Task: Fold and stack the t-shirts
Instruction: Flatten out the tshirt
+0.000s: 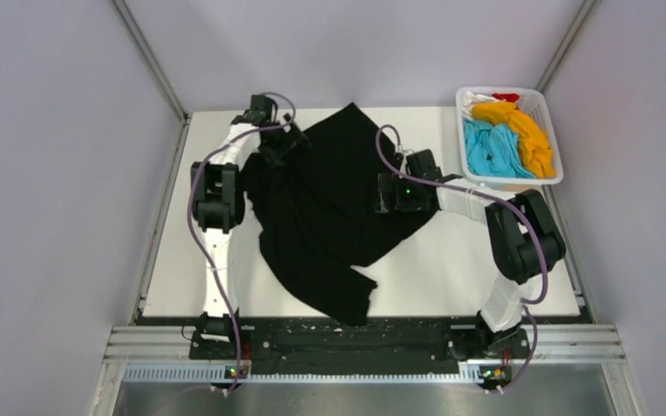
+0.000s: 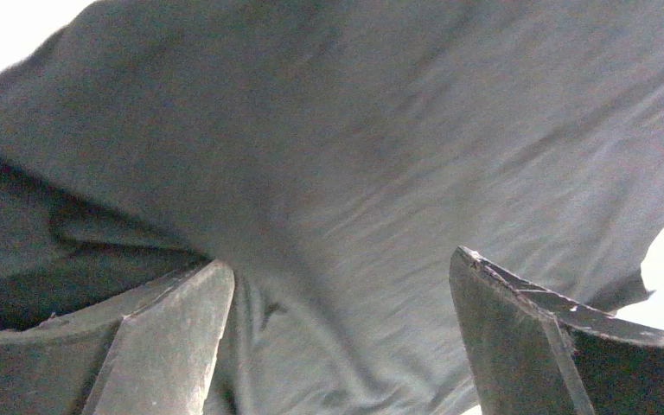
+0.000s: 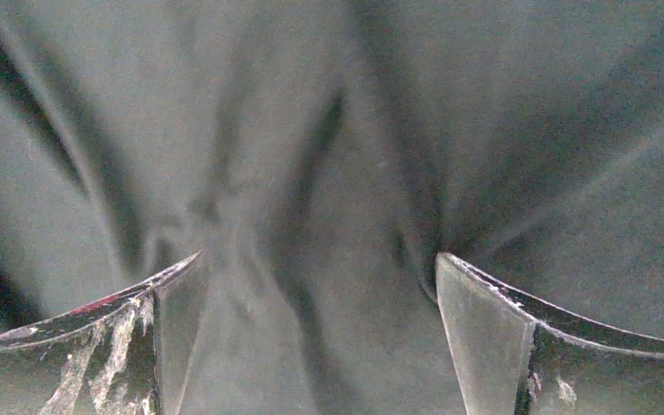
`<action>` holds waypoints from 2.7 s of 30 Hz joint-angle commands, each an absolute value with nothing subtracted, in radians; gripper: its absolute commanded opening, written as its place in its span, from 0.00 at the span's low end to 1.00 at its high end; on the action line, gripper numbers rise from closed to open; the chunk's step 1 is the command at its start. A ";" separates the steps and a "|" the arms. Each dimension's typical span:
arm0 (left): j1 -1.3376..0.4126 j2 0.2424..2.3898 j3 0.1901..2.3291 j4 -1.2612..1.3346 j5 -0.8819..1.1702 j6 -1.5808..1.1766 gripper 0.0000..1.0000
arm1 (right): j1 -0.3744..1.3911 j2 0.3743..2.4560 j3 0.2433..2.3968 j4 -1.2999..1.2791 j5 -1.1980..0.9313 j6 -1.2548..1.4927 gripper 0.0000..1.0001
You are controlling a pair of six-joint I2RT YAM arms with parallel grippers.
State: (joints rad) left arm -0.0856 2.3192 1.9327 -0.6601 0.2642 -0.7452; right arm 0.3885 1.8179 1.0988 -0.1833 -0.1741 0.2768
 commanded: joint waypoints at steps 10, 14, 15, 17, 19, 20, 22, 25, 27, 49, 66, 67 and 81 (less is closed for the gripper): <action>-0.217 2.791 2.476 0.060 0.588 -1.043 0.99 | 0.550 1.742 1.062 -0.213 -0.355 0.299 0.99; -0.211 2.691 2.410 0.023 0.554 -0.951 0.99 | 0.550 1.706 1.105 -0.270 -0.206 0.269 0.99; -0.207 2.647 2.383 -0.010 0.522 -0.909 0.99 | 0.549 1.681 1.105 -0.283 -0.147 0.263 0.99; -0.195 2.541 2.338 -0.070 0.467 -0.837 0.99 | 0.538 1.633 1.104 -0.303 -0.029 0.265 0.99; -0.182 2.440 2.297 -0.128 0.435 -0.786 0.99 | 0.518 1.580 1.090 -0.310 0.068 0.297 0.99; -0.175 2.390 2.265 -0.191 0.401 -0.768 0.99 | 0.504 1.552 1.080 -0.311 0.113 0.320 0.99; -0.163 2.275 2.191 -0.288 0.341 -0.732 0.99 | 0.473 1.505 1.065 -0.333 0.194 0.378 0.99; -0.156 2.076 1.967 -0.352 0.243 -0.669 0.99 | 0.413 1.444 1.014 -0.343 0.220 0.462 0.99; -0.156 1.934 1.782 -0.353 0.194 -0.633 0.99 | 0.377 1.419 0.983 -0.341 0.170 0.474 0.99; -0.358 1.026 0.626 -0.840 0.046 -0.890 0.85 | 0.364 1.330 0.859 -0.269 0.118 0.347 0.99; -0.403 1.268 0.592 -0.709 0.027 -0.872 0.49 | 0.365 1.325 0.847 -0.278 0.148 0.348 0.99; -0.405 1.277 0.598 -0.711 0.017 -0.872 0.49 | 0.365 1.325 0.848 -0.279 0.149 0.348 0.99; -0.405 1.424 0.630 -0.603 0.035 -0.842 0.35 | 0.364 1.315 0.847 -0.278 0.147 0.344 0.99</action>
